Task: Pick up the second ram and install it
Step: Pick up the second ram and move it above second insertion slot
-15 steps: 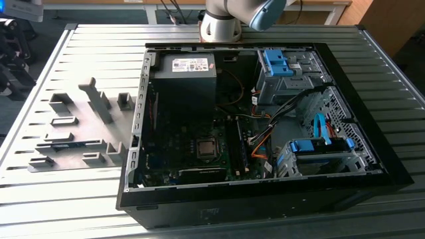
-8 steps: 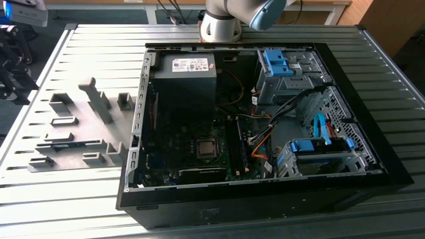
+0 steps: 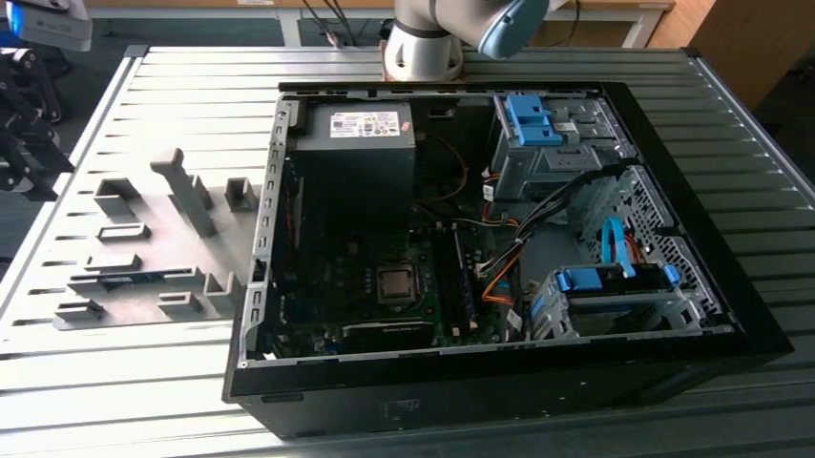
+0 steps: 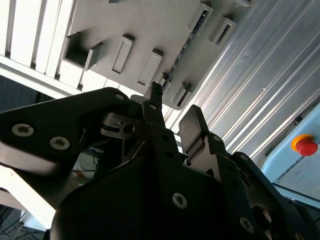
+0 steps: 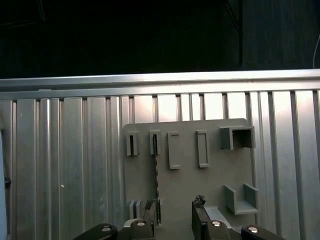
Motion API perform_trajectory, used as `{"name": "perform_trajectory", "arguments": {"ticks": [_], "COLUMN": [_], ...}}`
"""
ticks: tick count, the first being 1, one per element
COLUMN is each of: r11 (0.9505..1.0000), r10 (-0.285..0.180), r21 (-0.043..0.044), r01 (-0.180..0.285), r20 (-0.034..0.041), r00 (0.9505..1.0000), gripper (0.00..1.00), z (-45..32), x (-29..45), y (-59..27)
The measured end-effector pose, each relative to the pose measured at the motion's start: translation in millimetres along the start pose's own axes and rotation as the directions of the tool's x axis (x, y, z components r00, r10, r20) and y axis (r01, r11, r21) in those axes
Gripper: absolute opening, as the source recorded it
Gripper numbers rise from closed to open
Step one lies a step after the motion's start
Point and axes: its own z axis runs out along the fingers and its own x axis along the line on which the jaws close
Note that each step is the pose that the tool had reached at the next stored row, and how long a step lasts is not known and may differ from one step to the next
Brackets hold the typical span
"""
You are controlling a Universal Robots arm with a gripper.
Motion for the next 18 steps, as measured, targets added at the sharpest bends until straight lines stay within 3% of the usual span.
{"name": "perform_trajectory", "arguments": {"ticks": [11,18], "r11": [0.9997,0.9997], "r10": [-0.023,-0.023], "r21": [-0.0007,-0.0008], "r01": [0.023,0.023], "r20": [-0.0008,-0.0008], "r00": [0.9997,0.9997], "gripper": [0.42,0.42], "z": [16.2,22.7], "x": [0.5,0.8], "y": [-0.4,-0.5]}}
